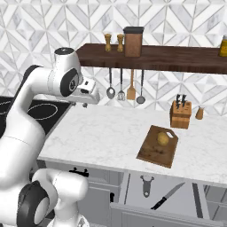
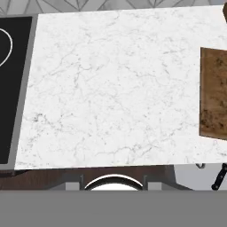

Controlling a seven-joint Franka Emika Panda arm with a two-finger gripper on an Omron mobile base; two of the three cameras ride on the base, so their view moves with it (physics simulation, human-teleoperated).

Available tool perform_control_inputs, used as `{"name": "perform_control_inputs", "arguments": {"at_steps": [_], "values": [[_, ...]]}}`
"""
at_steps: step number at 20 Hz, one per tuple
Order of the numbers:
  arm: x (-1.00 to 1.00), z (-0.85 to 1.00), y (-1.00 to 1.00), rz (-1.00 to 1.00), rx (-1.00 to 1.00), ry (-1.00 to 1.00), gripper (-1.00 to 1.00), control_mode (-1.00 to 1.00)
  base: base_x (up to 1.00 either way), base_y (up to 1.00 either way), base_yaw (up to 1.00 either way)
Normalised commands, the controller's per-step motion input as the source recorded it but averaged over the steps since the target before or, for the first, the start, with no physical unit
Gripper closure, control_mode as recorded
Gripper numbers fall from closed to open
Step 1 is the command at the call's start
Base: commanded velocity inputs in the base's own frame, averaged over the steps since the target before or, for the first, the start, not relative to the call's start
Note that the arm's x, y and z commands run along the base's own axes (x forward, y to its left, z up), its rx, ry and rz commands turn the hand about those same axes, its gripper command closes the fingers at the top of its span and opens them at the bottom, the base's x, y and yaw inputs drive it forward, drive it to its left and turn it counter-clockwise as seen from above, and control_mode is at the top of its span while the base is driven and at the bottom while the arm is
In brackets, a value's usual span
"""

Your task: Place the appropriate cutting tool for cutting the potato skin on the cutting board.

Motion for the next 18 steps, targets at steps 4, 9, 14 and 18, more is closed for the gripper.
{"name": "perform_control_inputs", "arguments": {"at_steps": [4, 9, 14, 18], "values": [[-0.34, -0.06, -0.15, 0.00, 0.00, -0.01, -1.00, -1.00, 0.00, 0.00, 0.00], [-0.67, -0.37, -0.92, -0.04, 0.10, -0.01, -1.00, -1.00, 0.00, 0.00, 0.00], [-0.44, -0.40, -1.00, -0.06, 0.10, 0.10, -1.00, -1.00, 0.00, 0.00, 0.00], [-0.37, -0.37, -0.99, -0.13, 0.02, 0.19, -1.00, -1.00, 0.00, 0.00, 0.00]]}}
